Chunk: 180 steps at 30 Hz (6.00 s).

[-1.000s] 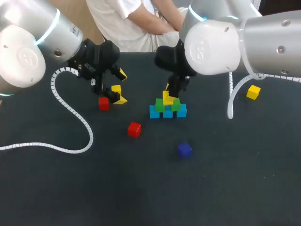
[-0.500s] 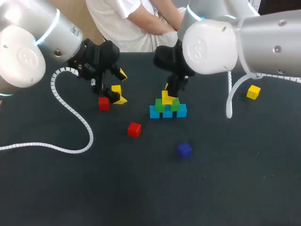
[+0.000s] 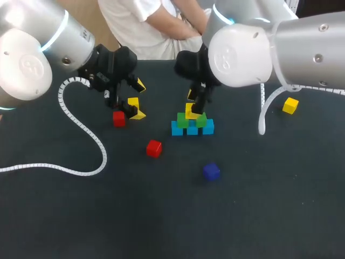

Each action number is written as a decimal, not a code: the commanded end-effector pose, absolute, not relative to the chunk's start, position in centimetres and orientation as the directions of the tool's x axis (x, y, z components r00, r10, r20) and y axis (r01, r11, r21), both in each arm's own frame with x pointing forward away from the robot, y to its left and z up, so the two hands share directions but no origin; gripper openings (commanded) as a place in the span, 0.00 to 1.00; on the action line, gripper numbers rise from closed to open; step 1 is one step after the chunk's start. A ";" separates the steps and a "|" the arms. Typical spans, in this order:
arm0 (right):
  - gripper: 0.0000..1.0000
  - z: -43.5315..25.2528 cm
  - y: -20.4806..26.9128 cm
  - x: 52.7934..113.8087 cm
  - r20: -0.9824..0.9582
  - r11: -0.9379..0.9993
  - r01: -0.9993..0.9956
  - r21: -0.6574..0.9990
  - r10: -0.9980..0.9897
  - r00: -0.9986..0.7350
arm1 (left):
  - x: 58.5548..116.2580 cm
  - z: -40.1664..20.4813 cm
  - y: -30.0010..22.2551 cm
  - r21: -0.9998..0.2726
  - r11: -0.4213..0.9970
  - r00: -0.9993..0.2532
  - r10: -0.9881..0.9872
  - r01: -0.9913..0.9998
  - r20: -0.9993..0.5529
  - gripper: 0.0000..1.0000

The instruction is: Place the blue cubes, place green cubes on the blue cubes, place the yellow cubes on the green cubes, then place the red cubes on the yellow cubes, and place purple cube on the red cubes.

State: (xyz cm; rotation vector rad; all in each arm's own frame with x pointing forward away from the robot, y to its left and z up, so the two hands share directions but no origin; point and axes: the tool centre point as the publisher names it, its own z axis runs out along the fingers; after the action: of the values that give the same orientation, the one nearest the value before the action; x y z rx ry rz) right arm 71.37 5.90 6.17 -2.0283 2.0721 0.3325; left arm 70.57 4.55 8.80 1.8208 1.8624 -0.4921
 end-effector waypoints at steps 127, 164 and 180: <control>1.00 10.2 -23.2 70.6 -0.327 0.385 -0.911 -0.148 -0.888 -0.322 | 70.6 8.8 4.6 0.078 0.045 0.008 0.820 0.996 -0.572 1.00; 1.00 6.6 -23.2 73.9 -0.384 0.404 -0.914 -0.025 -0.848 -0.365 | 70.6 8.8 4.6 0.078 0.045 0.008 0.820 0.996 -0.572 1.00; 1.00 5.2 -23.3 74.8 -0.298 0.484 -0.875 -0.010 -0.837 -0.459 | 70.6 8.8 4.6 0.078 0.045 0.008 0.820 0.996 -0.572 1.00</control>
State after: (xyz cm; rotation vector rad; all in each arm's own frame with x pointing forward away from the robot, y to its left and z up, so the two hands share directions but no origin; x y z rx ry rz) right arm 74.31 -23.57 5.49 -1.4666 2.4551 0.2134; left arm 70.57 4.55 8.80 1.8207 1.8625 -0.4920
